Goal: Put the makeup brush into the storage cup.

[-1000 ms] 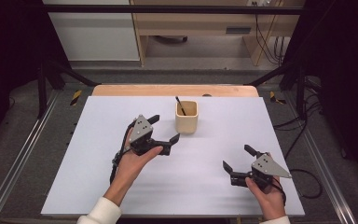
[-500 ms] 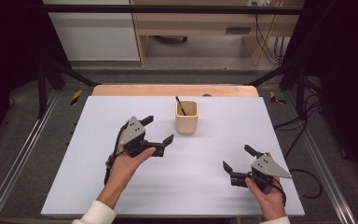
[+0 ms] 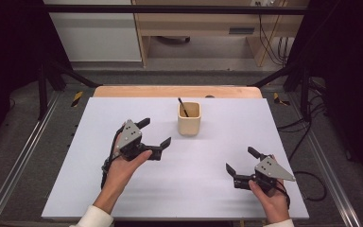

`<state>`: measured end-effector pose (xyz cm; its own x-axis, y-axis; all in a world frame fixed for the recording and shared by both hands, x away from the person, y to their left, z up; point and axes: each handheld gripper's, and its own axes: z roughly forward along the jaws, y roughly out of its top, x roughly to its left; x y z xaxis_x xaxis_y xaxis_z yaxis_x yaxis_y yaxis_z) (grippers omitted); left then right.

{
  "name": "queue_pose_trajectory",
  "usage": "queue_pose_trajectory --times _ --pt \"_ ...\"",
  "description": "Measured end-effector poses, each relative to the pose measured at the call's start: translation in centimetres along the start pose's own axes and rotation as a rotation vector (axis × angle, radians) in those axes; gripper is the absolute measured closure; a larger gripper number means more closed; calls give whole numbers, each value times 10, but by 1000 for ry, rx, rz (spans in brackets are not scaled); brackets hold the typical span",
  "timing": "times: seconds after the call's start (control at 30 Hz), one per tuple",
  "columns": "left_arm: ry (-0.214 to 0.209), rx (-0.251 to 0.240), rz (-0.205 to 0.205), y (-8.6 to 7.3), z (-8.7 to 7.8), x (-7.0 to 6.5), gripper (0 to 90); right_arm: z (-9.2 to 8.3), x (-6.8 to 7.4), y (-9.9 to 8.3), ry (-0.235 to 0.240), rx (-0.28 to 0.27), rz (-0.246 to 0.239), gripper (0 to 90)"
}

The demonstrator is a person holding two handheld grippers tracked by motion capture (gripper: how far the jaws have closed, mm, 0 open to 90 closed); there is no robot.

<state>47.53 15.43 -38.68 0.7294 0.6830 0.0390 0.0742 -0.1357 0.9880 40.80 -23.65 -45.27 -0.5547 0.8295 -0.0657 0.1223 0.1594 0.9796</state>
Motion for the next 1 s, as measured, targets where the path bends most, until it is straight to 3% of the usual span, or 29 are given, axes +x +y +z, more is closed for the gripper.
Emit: queue_pose_trajectory --times 1.0 --pt "21 -17 5 -9 -34 15 5 0 0 0 -3 4 -4 31"
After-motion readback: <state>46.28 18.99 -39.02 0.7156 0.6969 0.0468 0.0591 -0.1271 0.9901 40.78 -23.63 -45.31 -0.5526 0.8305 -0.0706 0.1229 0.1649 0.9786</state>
